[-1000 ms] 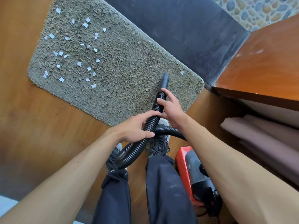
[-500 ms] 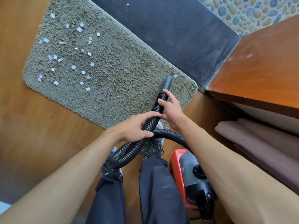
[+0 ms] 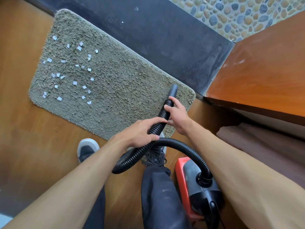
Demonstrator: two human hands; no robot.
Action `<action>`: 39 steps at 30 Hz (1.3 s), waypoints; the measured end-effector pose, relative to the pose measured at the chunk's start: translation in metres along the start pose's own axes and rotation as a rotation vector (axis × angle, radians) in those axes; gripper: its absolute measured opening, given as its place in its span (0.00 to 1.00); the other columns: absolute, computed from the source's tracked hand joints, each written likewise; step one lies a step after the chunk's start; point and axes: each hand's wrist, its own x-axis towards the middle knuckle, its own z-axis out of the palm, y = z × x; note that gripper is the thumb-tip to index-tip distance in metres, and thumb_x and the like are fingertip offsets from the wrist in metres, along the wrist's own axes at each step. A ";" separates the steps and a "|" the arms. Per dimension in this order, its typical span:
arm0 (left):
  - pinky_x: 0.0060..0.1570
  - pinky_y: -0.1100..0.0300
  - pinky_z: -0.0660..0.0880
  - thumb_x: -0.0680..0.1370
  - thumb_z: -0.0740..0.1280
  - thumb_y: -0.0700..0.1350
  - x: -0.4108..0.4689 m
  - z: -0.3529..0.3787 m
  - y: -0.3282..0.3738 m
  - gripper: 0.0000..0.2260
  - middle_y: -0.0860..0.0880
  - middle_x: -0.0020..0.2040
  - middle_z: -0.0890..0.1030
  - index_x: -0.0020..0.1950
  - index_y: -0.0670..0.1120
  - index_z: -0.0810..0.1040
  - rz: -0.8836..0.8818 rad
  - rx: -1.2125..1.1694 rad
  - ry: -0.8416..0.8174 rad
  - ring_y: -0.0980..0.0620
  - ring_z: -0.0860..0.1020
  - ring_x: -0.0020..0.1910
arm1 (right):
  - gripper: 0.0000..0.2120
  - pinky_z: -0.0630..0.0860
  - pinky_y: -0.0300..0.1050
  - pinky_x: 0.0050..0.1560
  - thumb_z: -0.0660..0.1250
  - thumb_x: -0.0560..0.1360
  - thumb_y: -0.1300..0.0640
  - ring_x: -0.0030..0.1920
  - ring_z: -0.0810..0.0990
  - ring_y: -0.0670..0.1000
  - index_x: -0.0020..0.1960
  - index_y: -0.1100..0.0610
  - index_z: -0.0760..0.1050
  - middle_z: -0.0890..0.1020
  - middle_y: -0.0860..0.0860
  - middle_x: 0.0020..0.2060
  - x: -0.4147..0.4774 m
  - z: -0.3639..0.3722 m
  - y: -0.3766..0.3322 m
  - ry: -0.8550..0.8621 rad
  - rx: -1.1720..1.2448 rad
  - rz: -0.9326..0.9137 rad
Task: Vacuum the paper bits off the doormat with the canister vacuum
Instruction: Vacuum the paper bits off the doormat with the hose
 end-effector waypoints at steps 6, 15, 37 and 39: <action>0.51 0.58 0.74 0.78 0.69 0.50 -0.005 -0.005 -0.002 0.26 0.61 0.40 0.75 0.73 0.67 0.65 0.007 0.060 -0.015 0.54 0.76 0.43 | 0.23 0.78 0.44 0.34 0.62 0.79 0.63 0.44 0.82 0.53 0.70 0.44 0.68 0.79 0.57 0.59 0.000 0.003 0.002 0.000 0.004 0.014; 0.63 0.53 0.71 0.78 0.69 0.50 -0.022 -0.022 -0.041 0.33 0.53 0.51 0.79 0.76 0.68 0.57 0.032 0.210 -0.080 0.50 0.72 0.54 | 0.20 0.79 0.45 0.34 0.64 0.79 0.63 0.44 0.81 0.54 0.66 0.45 0.69 0.78 0.57 0.56 0.000 0.034 0.012 0.000 0.014 -0.005; 0.37 0.69 0.75 0.79 0.66 0.37 -0.116 -0.036 -0.190 0.31 0.57 0.50 0.77 0.72 0.67 0.62 0.005 -0.674 0.065 0.63 0.78 0.40 | 0.31 0.80 0.47 0.35 0.67 0.77 0.65 0.47 0.83 0.51 0.75 0.46 0.64 0.79 0.52 0.57 -0.018 0.208 0.036 -0.164 -0.200 0.027; 0.39 0.69 0.75 0.79 0.67 0.36 -0.123 -0.036 -0.200 0.32 0.59 0.48 0.76 0.72 0.66 0.63 0.018 -0.698 0.090 0.65 0.78 0.37 | 0.30 0.80 0.45 0.33 0.68 0.76 0.65 0.45 0.83 0.51 0.74 0.46 0.66 0.79 0.53 0.57 -0.019 0.220 0.038 -0.186 -0.227 0.026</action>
